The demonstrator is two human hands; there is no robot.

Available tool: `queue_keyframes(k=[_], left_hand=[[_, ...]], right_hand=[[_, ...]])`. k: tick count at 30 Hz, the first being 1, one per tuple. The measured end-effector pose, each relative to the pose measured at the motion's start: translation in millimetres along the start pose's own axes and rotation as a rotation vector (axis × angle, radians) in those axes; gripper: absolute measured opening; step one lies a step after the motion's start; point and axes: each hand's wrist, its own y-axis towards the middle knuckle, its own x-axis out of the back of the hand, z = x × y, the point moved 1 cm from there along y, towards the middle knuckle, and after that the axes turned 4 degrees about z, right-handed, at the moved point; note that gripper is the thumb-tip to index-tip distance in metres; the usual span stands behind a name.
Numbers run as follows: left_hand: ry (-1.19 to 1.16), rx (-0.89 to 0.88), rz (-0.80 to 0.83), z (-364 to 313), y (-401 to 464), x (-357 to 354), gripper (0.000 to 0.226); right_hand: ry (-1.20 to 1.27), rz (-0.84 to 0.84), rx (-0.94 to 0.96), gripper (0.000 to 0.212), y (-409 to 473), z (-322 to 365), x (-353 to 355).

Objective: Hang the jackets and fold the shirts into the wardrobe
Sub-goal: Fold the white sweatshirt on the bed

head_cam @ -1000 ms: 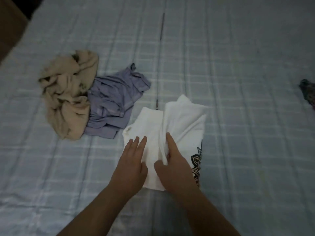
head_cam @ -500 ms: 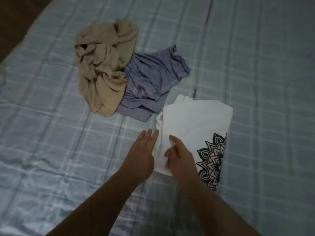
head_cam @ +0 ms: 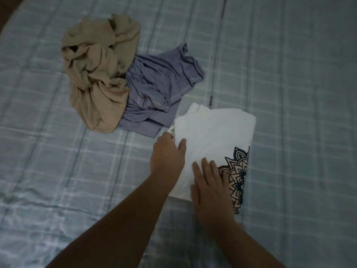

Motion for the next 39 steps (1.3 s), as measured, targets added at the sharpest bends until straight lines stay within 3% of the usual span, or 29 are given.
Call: queue_keyframes(k=[7,12,14,16,19,21,24,35,39], left_hand=[[0.023,-0.003,-0.044,-23,29,-2,0.018],[-0.009,0.006,-0.081,-1,22,2,0.022],[-0.021,-0.080,-0.160,5,21,4,0.030],[0.123,-0.304,-0.251,3,15,4,0.036],[0.353,-0.634,-0.084,-11,-6,-11,0.054],[0.487,-0.694,0.099,-12,-19,-31,0.060],[0.627,-0.682,0.204,6,-18,-50,0.058],[0.719,-0.642,0.268,11,-1,-55,0.062],[0.652,-0.661,0.200,-11,-3,-38,0.059]], right_hand=[[-0.048,0.058,0.017,0.061,1,8,-19],[-0.021,0.131,0.093,0.062,-3,17,-20],[0.021,0.129,0.088,0.061,0,18,-12],[0.066,0.066,0.074,0.057,8,8,8],[0.106,-0.102,-0.021,0.056,27,-28,34],[0.071,-0.104,-0.096,0.059,38,-52,35],[-0.079,-0.002,-0.081,0.063,49,-72,17],[-0.112,0.045,-0.080,0.066,59,-76,3],[0.013,-0.124,-0.087,0.053,68,-83,41]])
